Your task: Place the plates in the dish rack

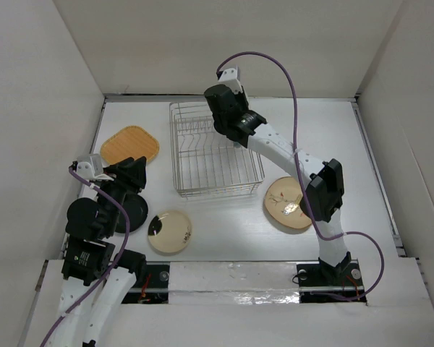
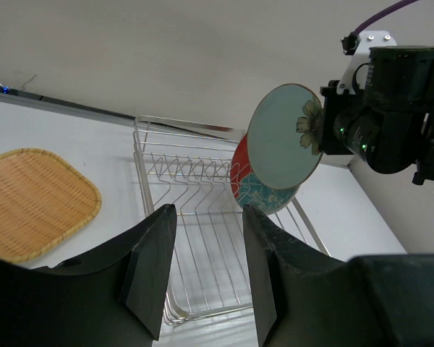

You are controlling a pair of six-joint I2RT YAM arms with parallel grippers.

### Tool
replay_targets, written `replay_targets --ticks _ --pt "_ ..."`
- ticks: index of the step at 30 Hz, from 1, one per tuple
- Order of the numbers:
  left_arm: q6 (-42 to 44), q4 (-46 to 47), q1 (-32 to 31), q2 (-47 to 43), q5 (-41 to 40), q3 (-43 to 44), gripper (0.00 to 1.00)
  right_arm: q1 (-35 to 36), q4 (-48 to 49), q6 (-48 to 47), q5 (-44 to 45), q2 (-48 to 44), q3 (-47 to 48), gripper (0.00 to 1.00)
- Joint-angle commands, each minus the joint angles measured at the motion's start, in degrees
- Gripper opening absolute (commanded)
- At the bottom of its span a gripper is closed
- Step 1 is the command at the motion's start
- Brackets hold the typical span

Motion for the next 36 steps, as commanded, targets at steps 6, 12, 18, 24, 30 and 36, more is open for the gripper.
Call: replay_targets --ticks 6,12,18,24,30,36 --pt "0.3 2.6 -0.3 -0.3 0.6 -0.4 0.39 -0.6 -0.3 8.1 0.0 2.5 2.5 0.00" --pt "0.3 2.5 -0.3 0.1 0.5 -0.4 0.39 -1.1 0.2 10.1 -2.3 2.6 -0.4 0.00" --pt "0.2 2.5 -0.3 0.6 0.6 -0.4 0.39 -5.2 0.9 12.5 -11.2 2.2 -5.0 0.00" --pt "0.2 2.5 -0.3 0.9 0.5 -0.4 0.39 -6.3 4.8 13.6 -17.0 -2.3 -10.3 0.37" --pt "0.1 2.6 -0.3 1.4 0.5 -0.4 0.39 -7.6 6.4 13.2 -23.8 -8.6 -12.3 0.62" --pt "0.0 2.7 -0.3 1.5 0.6 -0.5 0.39 -8.1 10.8 14.2 -36.9 -21.6 -22.3 0.72"
